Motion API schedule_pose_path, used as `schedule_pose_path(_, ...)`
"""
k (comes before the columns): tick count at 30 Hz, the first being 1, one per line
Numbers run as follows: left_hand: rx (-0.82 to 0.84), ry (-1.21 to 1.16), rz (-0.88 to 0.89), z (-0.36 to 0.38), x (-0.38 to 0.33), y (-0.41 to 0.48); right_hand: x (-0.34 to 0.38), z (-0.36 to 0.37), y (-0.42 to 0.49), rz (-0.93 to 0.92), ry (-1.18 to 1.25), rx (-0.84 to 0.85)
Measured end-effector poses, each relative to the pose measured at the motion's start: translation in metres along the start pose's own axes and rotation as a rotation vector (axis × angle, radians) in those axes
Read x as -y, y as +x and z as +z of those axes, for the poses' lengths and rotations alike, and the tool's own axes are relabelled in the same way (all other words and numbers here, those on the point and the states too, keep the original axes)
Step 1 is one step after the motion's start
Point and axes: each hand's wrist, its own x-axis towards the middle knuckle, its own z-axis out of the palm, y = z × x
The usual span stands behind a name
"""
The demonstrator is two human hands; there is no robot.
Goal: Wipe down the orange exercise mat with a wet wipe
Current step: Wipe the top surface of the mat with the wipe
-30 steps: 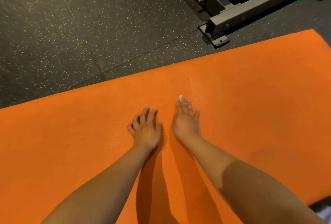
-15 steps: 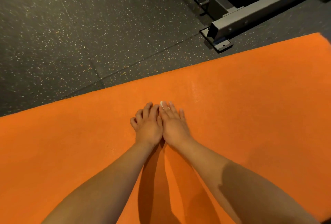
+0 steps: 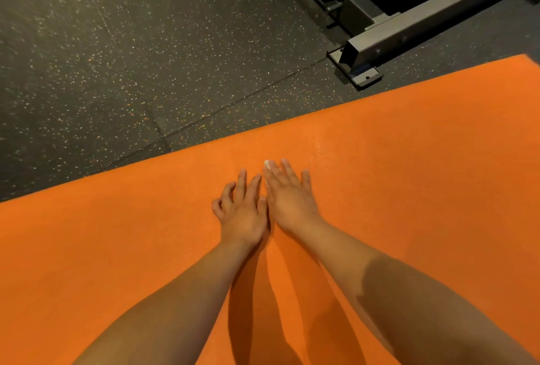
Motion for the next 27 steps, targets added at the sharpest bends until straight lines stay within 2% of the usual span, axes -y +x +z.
schedule_pose_path(4,-0.008,-0.01,-0.005,-0.002,-0.005,0.0,-0.022,-0.012,0.005,0.263,0.004,-0.068)
schedule_pose_path(6,-0.026,-0.041,-0.035,-0.003,-0.006,0.0,-0.005,-0.009,0.005,0.221,0.041,-0.033)
schedule_pose_path(9,-0.065,-0.063,-0.039,-0.004,-0.006,0.002,0.013,0.003,0.002,0.002,0.069,0.037)
schedule_pose_path(11,-0.089,-0.049,-0.043,-0.009,-0.005,0.007,0.0,0.0,0.005,-0.08,0.058,0.024)
schedule_pose_path(13,-0.101,-0.027,-0.054,-0.013,-0.005,0.014,-0.019,-0.007,0.01,-0.022,0.028,-0.036)
schedule_pose_path(16,-0.099,0.016,-0.055,-0.014,-0.007,0.022,-0.038,-0.015,0.02,0.258,0.085,-0.123)
schedule_pose_path(17,-0.099,0.018,-0.062,-0.014,-0.008,0.023,-0.034,-0.016,0.021,0.293,0.09,-0.128)
schedule_pose_path(19,-0.107,0.004,-0.084,-0.012,-0.009,0.025,-0.011,-0.009,0.019,0.226,0.11,-0.08)
schedule_pose_path(21,-0.121,-0.023,-0.102,-0.014,-0.01,0.03,0.01,-0.001,0.014,0.066,0.117,-0.026)
schedule_pose_path(24,-0.169,-0.006,-0.083,-0.017,-0.014,0.037,-0.004,-0.005,0.02,-0.067,0.046,-0.011)
schedule_pose_path(25,-0.174,0.014,-0.073,-0.018,-0.016,0.039,-0.016,-0.009,0.025,-0.044,0.012,-0.025)
schedule_pose_path(27,-0.148,0.013,-0.101,-0.02,-0.022,0.047,-0.037,-0.019,0.034,0.132,0.015,-0.086)
